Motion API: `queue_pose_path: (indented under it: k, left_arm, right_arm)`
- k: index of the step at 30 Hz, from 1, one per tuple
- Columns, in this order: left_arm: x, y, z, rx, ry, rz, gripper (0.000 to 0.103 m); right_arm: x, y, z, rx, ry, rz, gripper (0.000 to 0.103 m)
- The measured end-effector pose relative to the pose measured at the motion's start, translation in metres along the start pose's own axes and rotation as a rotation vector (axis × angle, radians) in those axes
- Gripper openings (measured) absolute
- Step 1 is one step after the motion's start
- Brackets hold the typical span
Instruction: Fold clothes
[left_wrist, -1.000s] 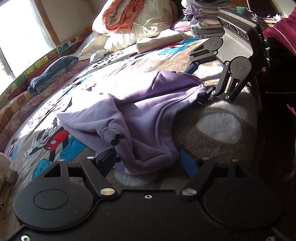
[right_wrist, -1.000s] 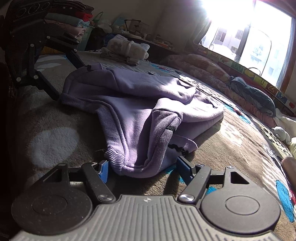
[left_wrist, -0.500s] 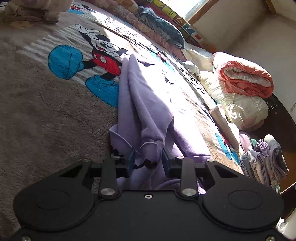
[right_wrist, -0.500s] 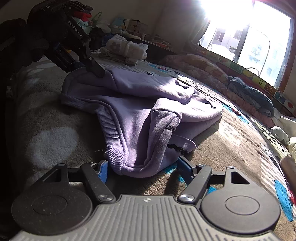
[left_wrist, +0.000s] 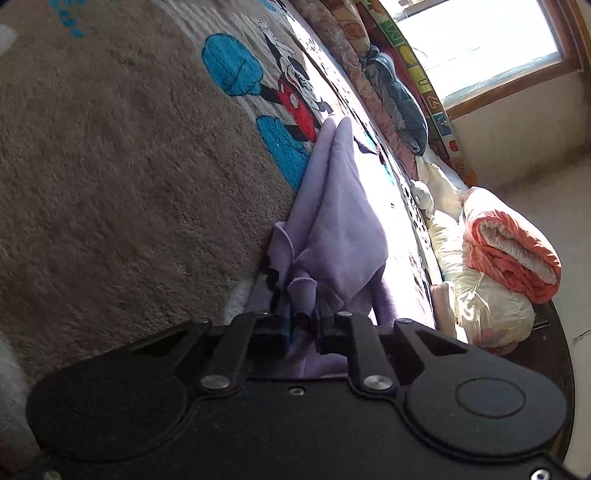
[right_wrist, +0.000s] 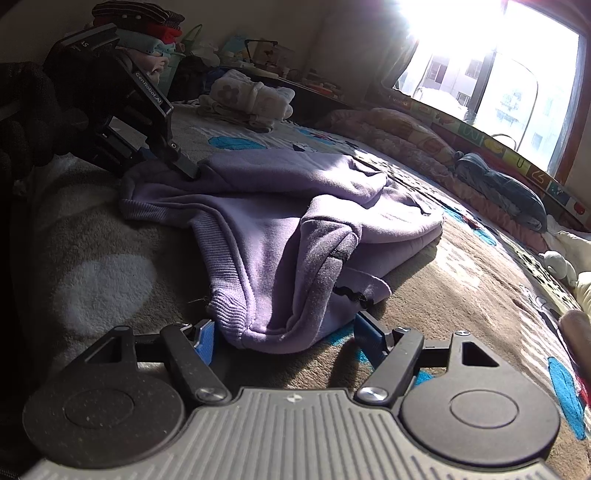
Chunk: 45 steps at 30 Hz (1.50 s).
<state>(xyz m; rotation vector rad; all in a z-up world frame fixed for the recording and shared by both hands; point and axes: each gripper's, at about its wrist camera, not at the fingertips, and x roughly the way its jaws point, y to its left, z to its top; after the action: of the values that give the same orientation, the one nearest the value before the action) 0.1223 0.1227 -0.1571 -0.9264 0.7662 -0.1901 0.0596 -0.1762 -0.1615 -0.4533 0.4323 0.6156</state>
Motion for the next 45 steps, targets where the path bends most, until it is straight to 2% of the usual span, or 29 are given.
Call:
queue_pose_path:
  k: [3, 5, 8, 10, 13, 16, 18, 20, 23, 29, 31, 34, 36, 37, 38, 39, 42, 45]
  left_arm:
    - [-0.015, -0.001, 0.003, 0.030, 0.006, -0.049, 0.018]
    - [-0.029, -0.003, 0.003, 0.070, -0.020, -0.052, 0.023]
    - [-0.047, -0.012, 0.002, 0.172, -0.090, -0.043, 0.023]
    - [-0.050, -0.024, 0.004, 0.260, -0.118, -0.051, 0.023]
    - [-0.037, -0.047, 0.007, 0.371, -0.115, -0.080, 0.023]
    - [-0.013, -0.068, 0.005, 0.498, -0.100, -0.079, 0.024]
    - [0.007, -0.071, 0.004, 0.554, -0.073, -0.052, 0.024]
    - [0.023, -0.064, 0.001, 0.575, -0.043, -0.010, 0.023]
    - [0.038, -0.050, -0.001, 0.563, -0.019, 0.015, 0.023]
    - [0.043, -0.034, 0.004, 0.466, -0.006, -0.004, 0.022]
    - [0.042, -0.029, 0.006, 0.430, -0.002, -0.019, 0.021]
    - [0.035, -0.039, 0.010, 0.458, 0.019, -0.016, 0.021]
    - [0.017, -0.049, 0.011, 0.502, -0.009, -0.038, 0.031]
    - [0.005, -0.052, 0.011, 0.527, -0.038, -0.056, 0.046]
    - [-0.010, -0.054, 0.011, 0.569, -0.068, -0.069, 0.053]
    - [-0.022, -0.056, 0.010, 0.622, -0.087, -0.064, 0.053]
    - [-0.043, -0.059, 0.000, 0.842, -0.101, 0.019, 0.053]
    - [-0.051, -0.057, -0.022, 1.139, -0.068, 0.111, 0.053]
  right_arm:
    - [-0.011, 0.003, 0.000, -0.006, -0.033, -0.008, 0.074]
    - [-0.021, 0.007, 0.001, -0.012, -0.072, -0.012, 0.074]
    - [-0.035, 0.019, 0.011, -0.050, -0.150, -0.023, 0.072]
    - [-0.034, 0.022, 0.024, -0.064, -0.172, -0.018, 0.073]
    - [-0.019, 0.015, 0.043, -0.052, -0.173, -0.008, 0.073]
    - [0.002, 0.005, 0.057, -0.037, -0.135, 0.006, 0.074]
    - [0.019, -0.002, 0.055, 0.026, -0.052, 0.044, 0.074]
    - [0.036, -0.009, 0.054, 0.089, 0.030, 0.083, 0.075]
    - [0.040, -0.008, 0.047, 0.125, 0.049, 0.096, 0.079]
    - [0.048, -0.014, 0.043, 0.188, 0.059, 0.139, 0.085]
    - [0.048, -0.011, 0.045, 0.167, 0.068, 0.134, 0.086]
    - [0.034, -0.005, 0.051, 0.123, 0.038, 0.114, 0.086]
    - [0.014, 0.000, 0.051, 0.101, -0.015, 0.096, 0.085]
    - [0.004, 0.002, 0.052, 0.090, -0.041, 0.087, 0.085]
    - [-0.004, 0.005, 0.051, 0.066, -0.048, 0.072, 0.085]
    - [-0.014, 0.010, 0.048, 0.029, -0.051, 0.061, 0.085]
    - [-0.029, 0.016, 0.036, -0.046, -0.030, 0.017, 0.084]
    - [-0.034, 0.018, 0.024, -0.083, 0.006, -0.013, 0.082]
